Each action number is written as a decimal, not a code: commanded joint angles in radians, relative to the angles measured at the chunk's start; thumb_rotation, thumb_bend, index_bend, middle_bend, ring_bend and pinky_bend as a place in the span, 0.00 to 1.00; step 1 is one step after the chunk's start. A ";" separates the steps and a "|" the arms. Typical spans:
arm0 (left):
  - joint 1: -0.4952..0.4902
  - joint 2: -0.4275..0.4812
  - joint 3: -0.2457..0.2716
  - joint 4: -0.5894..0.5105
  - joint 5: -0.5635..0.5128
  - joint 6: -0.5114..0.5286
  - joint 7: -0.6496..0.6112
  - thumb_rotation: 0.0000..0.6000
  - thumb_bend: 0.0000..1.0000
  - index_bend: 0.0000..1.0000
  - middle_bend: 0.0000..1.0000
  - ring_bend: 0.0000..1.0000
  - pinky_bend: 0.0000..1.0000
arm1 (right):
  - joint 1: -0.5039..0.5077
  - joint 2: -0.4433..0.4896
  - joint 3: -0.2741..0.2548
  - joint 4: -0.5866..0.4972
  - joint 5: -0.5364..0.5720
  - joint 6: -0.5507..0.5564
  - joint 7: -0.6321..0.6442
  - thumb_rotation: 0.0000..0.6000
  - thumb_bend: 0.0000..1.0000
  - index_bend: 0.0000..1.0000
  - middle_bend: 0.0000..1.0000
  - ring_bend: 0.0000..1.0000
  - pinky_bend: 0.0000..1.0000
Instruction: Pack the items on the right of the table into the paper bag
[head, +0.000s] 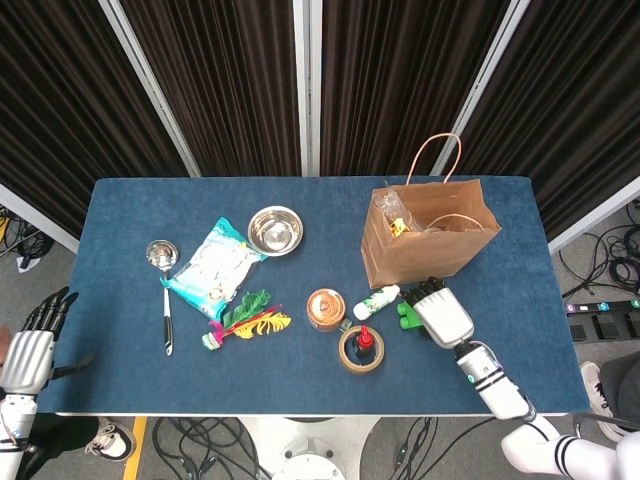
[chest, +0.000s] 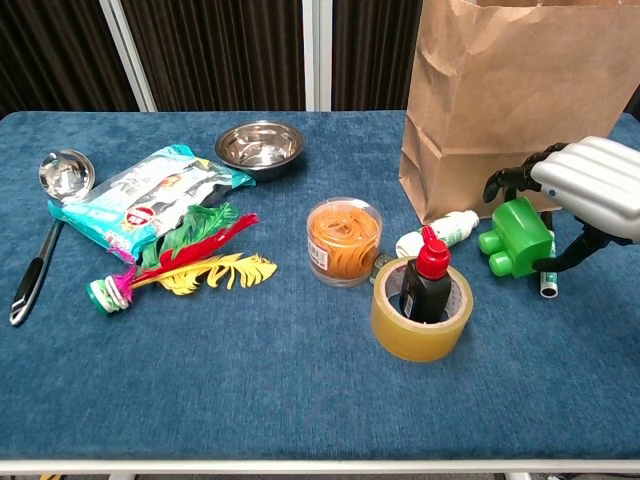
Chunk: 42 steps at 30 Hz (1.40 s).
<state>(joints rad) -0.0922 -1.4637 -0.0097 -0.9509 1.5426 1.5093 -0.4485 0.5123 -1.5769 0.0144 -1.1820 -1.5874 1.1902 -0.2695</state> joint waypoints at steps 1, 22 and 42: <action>0.001 0.001 0.000 -0.001 0.000 0.001 -0.001 1.00 0.17 0.10 0.12 0.02 0.15 | -0.002 0.010 0.000 -0.021 -0.009 0.012 -0.009 1.00 0.04 0.31 0.41 0.31 0.30; -0.002 0.014 -0.006 -0.030 0.001 0.010 0.013 1.00 0.17 0.10 0.12 0.02 0.15 | 0.116 0.160 0.212 -0.523 -0.116 0.118 -0.245 1.00 0.04 0.33 0.41 0.32 0.31; -0.010 0.015 -0.006 -0.033 0.004 0.004 0.015 1.00 0.17 0.10 0.12 0.02 0.15 | 0.134 0.341 0.482 -0.480 0.093 0.198 -0.338 1.00 0.05 0.37 0.41 0.32 0.31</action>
<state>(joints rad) -0.1017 -1.4492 -0.0156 -0.9843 1.5465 1.5128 -0.4331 0.6509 -1.2516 0.4828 -1.6992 -1.5258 1.3839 -0.6162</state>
